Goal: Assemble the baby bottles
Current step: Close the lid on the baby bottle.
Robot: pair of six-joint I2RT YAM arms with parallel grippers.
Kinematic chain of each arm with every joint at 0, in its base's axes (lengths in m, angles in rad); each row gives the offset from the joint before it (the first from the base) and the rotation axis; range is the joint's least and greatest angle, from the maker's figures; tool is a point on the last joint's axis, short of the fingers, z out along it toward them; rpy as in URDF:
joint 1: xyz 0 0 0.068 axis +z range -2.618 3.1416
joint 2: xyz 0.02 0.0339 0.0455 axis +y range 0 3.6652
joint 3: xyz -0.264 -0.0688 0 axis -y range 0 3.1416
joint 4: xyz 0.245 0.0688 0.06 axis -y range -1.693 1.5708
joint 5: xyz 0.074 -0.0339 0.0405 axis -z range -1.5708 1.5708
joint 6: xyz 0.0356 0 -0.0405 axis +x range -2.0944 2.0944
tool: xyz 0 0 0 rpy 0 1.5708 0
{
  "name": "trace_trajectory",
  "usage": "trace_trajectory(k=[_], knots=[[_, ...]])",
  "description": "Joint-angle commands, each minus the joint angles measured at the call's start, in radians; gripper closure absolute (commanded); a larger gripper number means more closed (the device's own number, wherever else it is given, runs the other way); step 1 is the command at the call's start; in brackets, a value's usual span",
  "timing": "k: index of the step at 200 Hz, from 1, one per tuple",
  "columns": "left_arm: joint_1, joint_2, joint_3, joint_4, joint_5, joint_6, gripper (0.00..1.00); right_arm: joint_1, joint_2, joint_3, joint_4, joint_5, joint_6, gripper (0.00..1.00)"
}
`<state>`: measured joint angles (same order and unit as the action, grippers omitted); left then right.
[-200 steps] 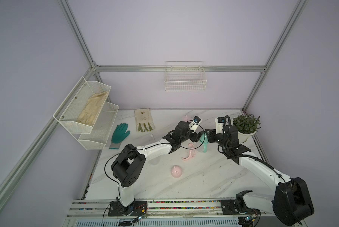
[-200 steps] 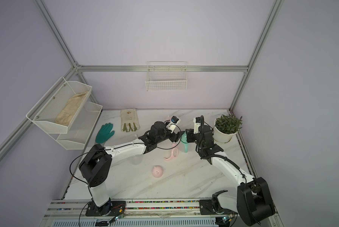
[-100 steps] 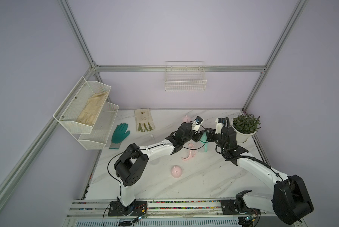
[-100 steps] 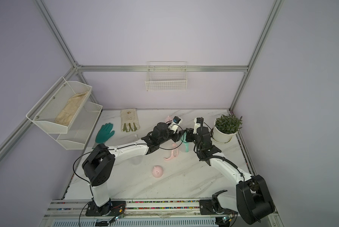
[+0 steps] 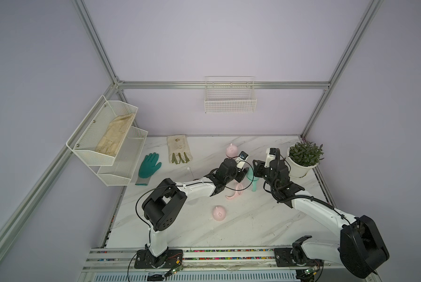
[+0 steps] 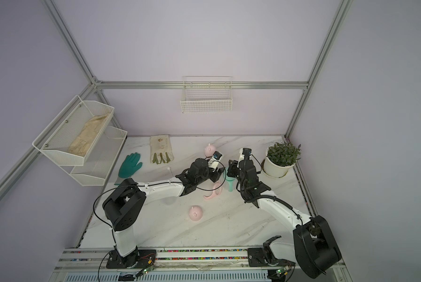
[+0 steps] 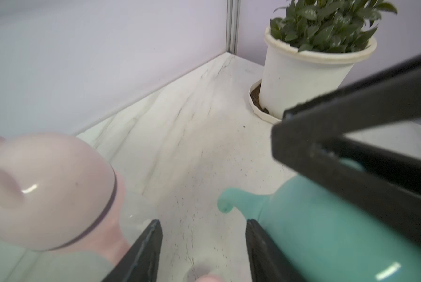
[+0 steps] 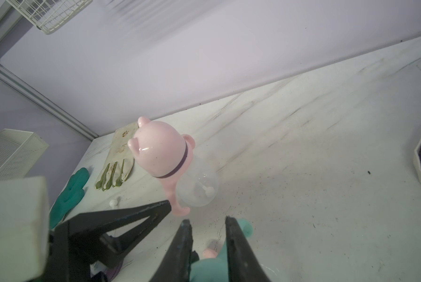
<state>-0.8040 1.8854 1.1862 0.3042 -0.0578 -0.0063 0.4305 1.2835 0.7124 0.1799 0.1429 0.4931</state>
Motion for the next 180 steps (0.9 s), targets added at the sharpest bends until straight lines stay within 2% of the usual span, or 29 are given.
trace_trajectory(k=[1, 36, 70, 140, 160, 180], knots=[[-0.050, 0.001, -0.027, -0.011, 0.067, 0.008, 0.42, 0.028, 0.082, -0.091, -0.324, -0.040, 0.051, 0.73], [-0.047, -0.037, 0.020, -0.069, 0.019, 0.027, 0.37, 0.027, 0.139, -0.015, -0.344, 0.014, 0.048, 0.71], [-0.047, -0.116, 0.041, -0.145, -0.033, 0.044, 0.32, 0.004, 0.173, 0.063, -0.368, 0.012, 0.027, 0.69], [-0.039, -0.335, 0.013, -0.336, -0.154, 0.095, 0.15, -0.080, 0.119, 0.188, -0.429, 0.012, -0.036, 0.62], [-0.021, -0.386, -0.037, -0.325, -0.162, 0.093, 0.13, -0.094, 0.117, 0.254, -0.445, 0.009, -0.077, 0.57], [0.011, -0.433, -0.080, -0.327, -0.159, 0.081, 0.10, -0.104, 0.134, 0.335, -0.472, -0.005, -0.119, 0.44]])
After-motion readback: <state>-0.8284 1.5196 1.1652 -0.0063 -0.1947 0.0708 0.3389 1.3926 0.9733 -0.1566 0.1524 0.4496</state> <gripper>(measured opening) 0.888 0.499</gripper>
